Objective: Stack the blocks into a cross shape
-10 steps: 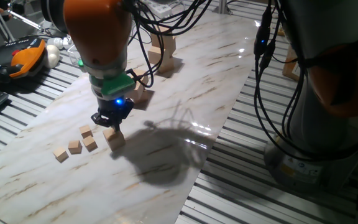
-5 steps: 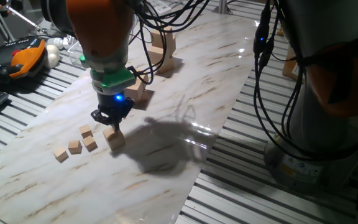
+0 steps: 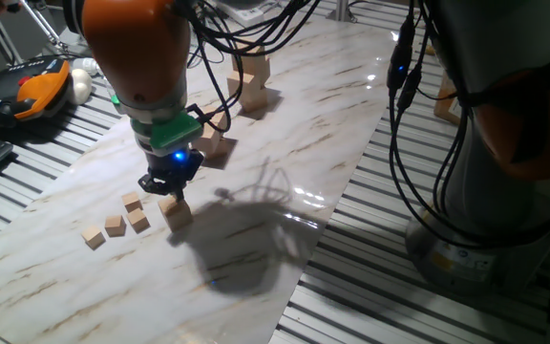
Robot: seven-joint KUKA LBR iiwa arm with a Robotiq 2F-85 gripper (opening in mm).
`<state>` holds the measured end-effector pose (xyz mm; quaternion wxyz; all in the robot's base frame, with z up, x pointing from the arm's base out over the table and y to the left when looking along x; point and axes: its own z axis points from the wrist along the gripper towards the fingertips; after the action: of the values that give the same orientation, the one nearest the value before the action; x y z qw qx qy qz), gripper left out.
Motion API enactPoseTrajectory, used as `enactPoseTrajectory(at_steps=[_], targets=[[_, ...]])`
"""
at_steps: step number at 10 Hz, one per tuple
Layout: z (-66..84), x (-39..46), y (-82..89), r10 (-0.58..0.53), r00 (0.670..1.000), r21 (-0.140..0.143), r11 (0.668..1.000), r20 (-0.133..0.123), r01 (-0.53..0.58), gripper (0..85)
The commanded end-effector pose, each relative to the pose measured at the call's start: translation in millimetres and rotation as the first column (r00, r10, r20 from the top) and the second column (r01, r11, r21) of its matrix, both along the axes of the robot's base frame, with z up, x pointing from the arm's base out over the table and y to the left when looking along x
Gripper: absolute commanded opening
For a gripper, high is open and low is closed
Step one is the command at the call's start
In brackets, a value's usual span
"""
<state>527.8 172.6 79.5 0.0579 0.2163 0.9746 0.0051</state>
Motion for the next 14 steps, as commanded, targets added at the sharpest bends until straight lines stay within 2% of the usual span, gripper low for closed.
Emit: enactPoseTrajectory(at_steps=[1, 4, 5, 6, 7, 14], targets=[[0.1, 0.6, 0.0, -0.014, 1.0, 0.0, 1.0, 0.002, 0.014, 85.0], [0.8, 2.2, 1.6, -0.034, 0.999, 0.015, 0.999, 0.005, 0.034, 85.0], [0.8, 2.3, 2.2, -0.034, 0.999, 0.015, 0.999, 0.002, 0.034, 85.0], [-0.7, 2.9, 3.2, -0.025, 1.0, 0.027, 0.999, -0.009, 0.025, 85.0], [-4.1, 3.4, 5.1, -0.022, 1.0, 0.039, 0.999, -0.013, 0.022, 85.0], [-27.3, 3.7, 15.4, -0.032, 0.999, 0.053, 0.998, -0.01, 0.033, 85.0]])
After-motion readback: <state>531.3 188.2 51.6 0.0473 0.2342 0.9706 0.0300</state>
